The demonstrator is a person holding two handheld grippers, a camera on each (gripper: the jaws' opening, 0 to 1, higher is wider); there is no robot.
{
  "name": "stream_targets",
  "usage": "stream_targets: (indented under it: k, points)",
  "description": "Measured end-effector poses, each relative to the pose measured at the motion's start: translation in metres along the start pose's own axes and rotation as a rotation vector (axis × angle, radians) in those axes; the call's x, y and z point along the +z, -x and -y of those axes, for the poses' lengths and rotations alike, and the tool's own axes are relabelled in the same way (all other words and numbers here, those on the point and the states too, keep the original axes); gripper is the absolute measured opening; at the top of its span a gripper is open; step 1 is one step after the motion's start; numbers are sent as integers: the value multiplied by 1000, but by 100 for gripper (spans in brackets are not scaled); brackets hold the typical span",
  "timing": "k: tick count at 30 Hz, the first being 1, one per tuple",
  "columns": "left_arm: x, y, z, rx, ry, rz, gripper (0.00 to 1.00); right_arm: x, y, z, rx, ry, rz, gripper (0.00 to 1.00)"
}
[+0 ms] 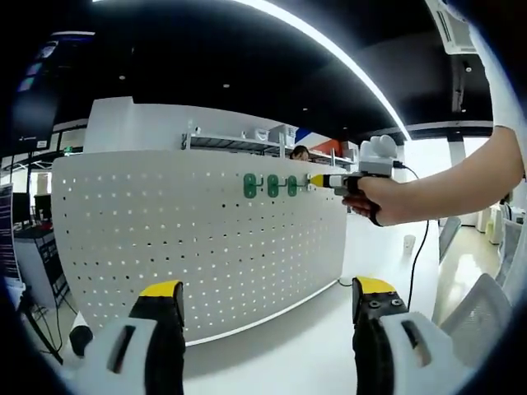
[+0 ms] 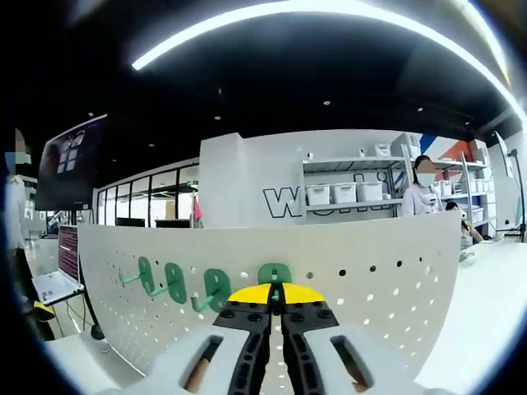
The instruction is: Insert the hook assembly into the mounting plate slot until the hook locks in place.
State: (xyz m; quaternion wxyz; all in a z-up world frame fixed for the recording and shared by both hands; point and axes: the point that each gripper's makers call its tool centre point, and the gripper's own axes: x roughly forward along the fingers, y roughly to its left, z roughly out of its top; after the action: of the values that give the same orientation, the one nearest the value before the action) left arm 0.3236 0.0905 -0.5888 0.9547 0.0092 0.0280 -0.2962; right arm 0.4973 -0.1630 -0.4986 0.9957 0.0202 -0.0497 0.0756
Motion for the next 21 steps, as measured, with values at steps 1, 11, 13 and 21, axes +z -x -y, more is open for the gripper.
stream_targets:
  k: [1,11,13,21]
  points:
    - [0,0,0,0,0,0,86,-2,-1,0,1,-6,-5,1]
    - [0,2,-3,4,1,-2,86,-3,-3,-1,-37,-10,20,1]
    - [0,2,-3,5,2,-4,86,-4,-3,-1,-49,1,27,1]
    - [2,2,-4,8,4,3,85,-5,-4,-2,-89,54,38,1]
